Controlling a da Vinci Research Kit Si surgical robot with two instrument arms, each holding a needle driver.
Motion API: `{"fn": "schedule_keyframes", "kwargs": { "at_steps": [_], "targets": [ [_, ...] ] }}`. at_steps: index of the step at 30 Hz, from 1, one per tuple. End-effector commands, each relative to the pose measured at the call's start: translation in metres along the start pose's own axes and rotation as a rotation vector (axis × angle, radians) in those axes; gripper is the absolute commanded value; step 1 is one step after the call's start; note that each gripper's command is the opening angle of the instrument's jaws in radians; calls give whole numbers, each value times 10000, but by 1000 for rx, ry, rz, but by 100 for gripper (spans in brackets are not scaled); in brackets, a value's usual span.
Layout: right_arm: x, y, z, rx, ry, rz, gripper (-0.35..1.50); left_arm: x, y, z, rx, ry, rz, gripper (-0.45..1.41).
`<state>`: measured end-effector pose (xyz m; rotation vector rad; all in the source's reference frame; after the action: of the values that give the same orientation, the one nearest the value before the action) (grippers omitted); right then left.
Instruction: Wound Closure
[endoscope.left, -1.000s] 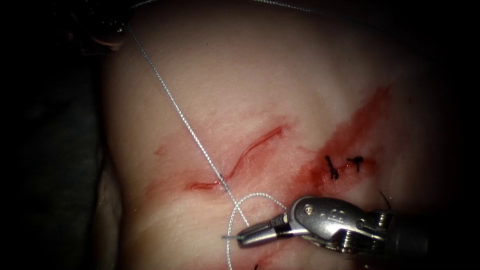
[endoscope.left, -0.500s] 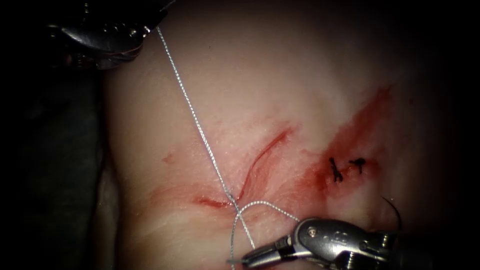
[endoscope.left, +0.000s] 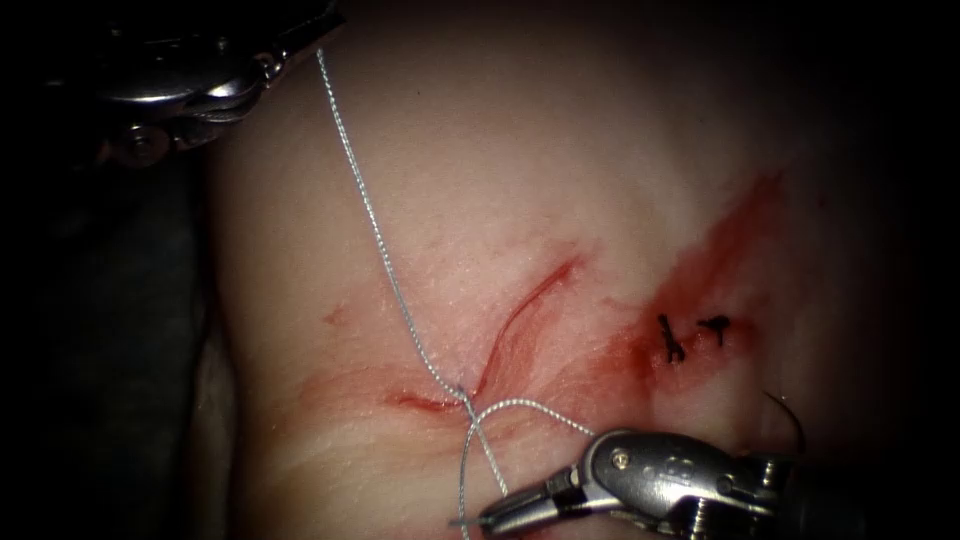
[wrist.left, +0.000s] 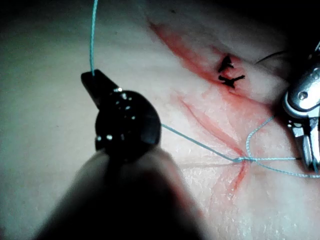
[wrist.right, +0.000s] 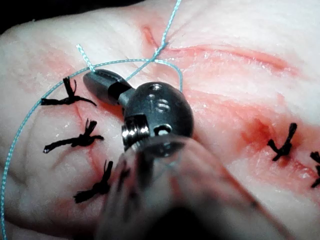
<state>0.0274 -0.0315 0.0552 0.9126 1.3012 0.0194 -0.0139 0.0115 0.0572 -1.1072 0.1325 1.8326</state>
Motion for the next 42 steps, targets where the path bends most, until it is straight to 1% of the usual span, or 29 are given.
{"fn": "schedule_keyframes", "kwargs": {
  "at_steps": [1, 2, 3, 4, 5, 7, 9, 12, 15, 18, 20, 24, 26, 27, 28, 29, 30, 31, 32, 33, 35, 37, 39, 42],
  "targets": [
    [2, 5, 8, -6, 7, 0, -35, -3, 0, 5, -5, 12, -2, -45],
    [2, 5, 8, -13, 10, 1, -35, -3, -1, 5, -10, 12, -13, -45],
    [3, 5, 8, -25, 14, 2, -28, -3, -1, 5, -15, 13, -29, -45],
    [4, 4, 7, -52, 24, 5, 41, -3, 0, 4, -21, 21, -57, -45],
    [6, 4, 6, -59, 27, 1, 46, -3, 1, 4, -46, 32, -72, -45],
    [13, 4, 3, -78, 38, -15, 83, -3, 3, 5, -98, 65, -98, -45],
    [25, 4, -2, -122, 59, -33, 120, -4, 6, 6, -154, 78, -141, -45],
    [47, 3, -14, -158, 83, -55, 130, -6, 12, 7, -231, 67, -201, -45],
    [65, -2, -26, -182, 118, -81, 133, -14, 18, 9, -268, 86, -246, -45],
    [78, -8, -36, -206, 139, -71, 133, -21, 23, 9, -322, 120, -330, -45],
    [87, -8, -43, -219, 167, -59, 133, -24, 28, 8, -340, 126, -360, -45],
    [111, -6, -55, -249, 249, -31, 128, -23, 36, 4, -382, 152, -428, -45],
    [125, -6, -62, -260, 284, -16, 130, -21, 38, 3, -411, 185, -439, -45],
    [131, -6, -65, -268, 298, -16, 125, -20, 39, 2, -426, 196, -463, -45],
    [139, -6, -68, -270, 321, 39, 81, -18, 39, 2, -441, 207, -481, -45],
    [145, -5, -69, -275, 336, 74, 29, -16, 40, 1, -462, 219, -499, -45],
    [150, -1, -69, -339, 358, 130, -21, -15, 40, 1, -481, 228, -516, -45],
    [157, 6, -69, -426, 405, 262, -35, -14, 41, 0, -496, 233, -528, -45],
    [161, 13, -68, -495, 452, 358, -35, -12, 41, 0, -517, 243, -540, -45],
    [163, 21, -66, -515, 471, 438, -35, -12, 41, 0, -533, 247, -557, -45],
    [163, 41, -62, -460, 434, 491, -35, -11, 42, 0, -568, 275, -580, -45],
    [158, 57, -56, -447, 414, 523, -35, -11, 43, 1, -599, 301, -610, -45],
    [150, 73, -47, -488, 410, 577, -35, -11, 46, 1, -619, 314, -641, -45],
    [135, 93, -32, -517, 428, 671, -35, -10, 51, 3, -632, 345, -687, -45]
  ]
}}
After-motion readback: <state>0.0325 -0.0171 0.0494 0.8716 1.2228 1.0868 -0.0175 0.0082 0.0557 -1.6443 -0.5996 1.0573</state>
